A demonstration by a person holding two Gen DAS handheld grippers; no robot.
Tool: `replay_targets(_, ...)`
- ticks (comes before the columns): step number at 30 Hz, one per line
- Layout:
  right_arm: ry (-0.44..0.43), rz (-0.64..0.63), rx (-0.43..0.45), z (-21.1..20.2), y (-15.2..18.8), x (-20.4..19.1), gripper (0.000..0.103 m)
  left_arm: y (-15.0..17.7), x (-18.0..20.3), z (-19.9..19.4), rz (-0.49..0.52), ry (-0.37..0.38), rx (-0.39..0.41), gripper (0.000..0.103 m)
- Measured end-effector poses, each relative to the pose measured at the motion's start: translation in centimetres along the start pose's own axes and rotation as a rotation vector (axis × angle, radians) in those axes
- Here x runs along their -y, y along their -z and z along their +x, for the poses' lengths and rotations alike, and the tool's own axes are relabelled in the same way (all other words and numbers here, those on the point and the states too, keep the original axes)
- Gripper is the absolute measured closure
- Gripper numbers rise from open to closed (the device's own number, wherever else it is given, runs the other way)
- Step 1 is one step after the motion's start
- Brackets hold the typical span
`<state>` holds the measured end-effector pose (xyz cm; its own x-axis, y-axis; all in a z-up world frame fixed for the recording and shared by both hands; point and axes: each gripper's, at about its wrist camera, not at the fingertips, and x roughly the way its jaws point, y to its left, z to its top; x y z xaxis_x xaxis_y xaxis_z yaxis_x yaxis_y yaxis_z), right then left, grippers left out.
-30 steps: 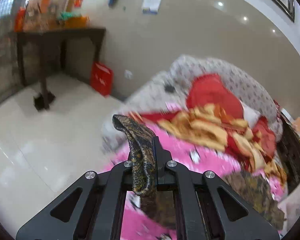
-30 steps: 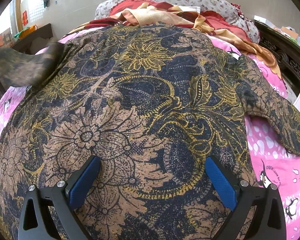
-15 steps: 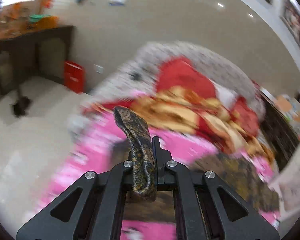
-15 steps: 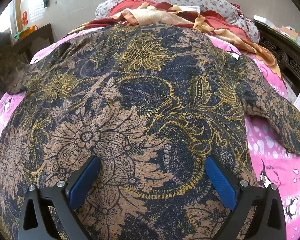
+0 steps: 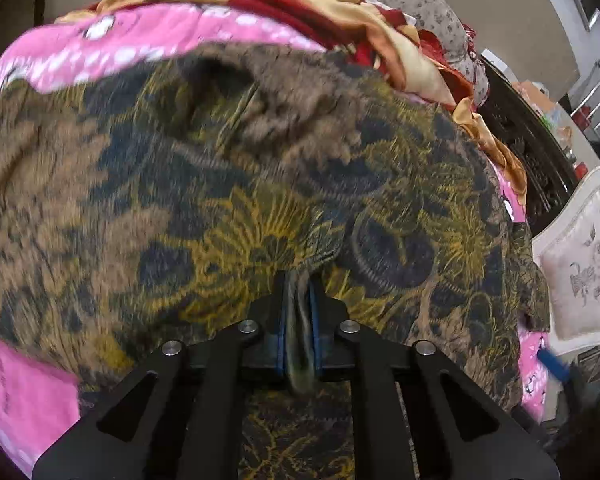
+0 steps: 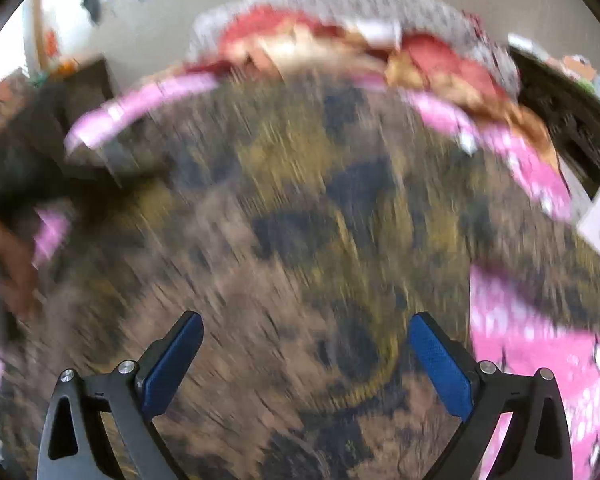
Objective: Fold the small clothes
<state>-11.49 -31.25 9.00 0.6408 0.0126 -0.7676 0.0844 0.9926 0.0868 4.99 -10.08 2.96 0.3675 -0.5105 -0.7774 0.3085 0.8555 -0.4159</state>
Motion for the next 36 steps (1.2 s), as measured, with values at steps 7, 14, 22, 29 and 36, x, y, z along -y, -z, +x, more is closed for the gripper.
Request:
replay_targets(7,-0.330,-0.013,0.041,4.3,-5.5,-4.7,0.007,4.9,-1.2,-3.3,-0.029,0.057,0.020,0.092)
replay_targets(14,-0.564,0.075,-0.078,11.5,-6.5,-9.1,0.030,9.7,-2.1,-5.4,0.068,0.036,0.096,0.090)
replay_targets(22,-0.730,0.176,-0.107,14.5,-6.5,-10.0,0.057,9.6,-4.1,-5.2,-0.020,0.128,0.103,0.090)
replay_targets(29,-0.611,0.184,-0.166,15.0,-7.4,-11.0,0.095,9.6,-4.3,-5.4,-0.043,0.142,0.109,0.090)
replay_targets(36,-0.505,0.014,0.057,5.9,-13.4,-9.6,0.099,9.8,-4.4,-5.4,-0.051,0.147,0.111,0.090)
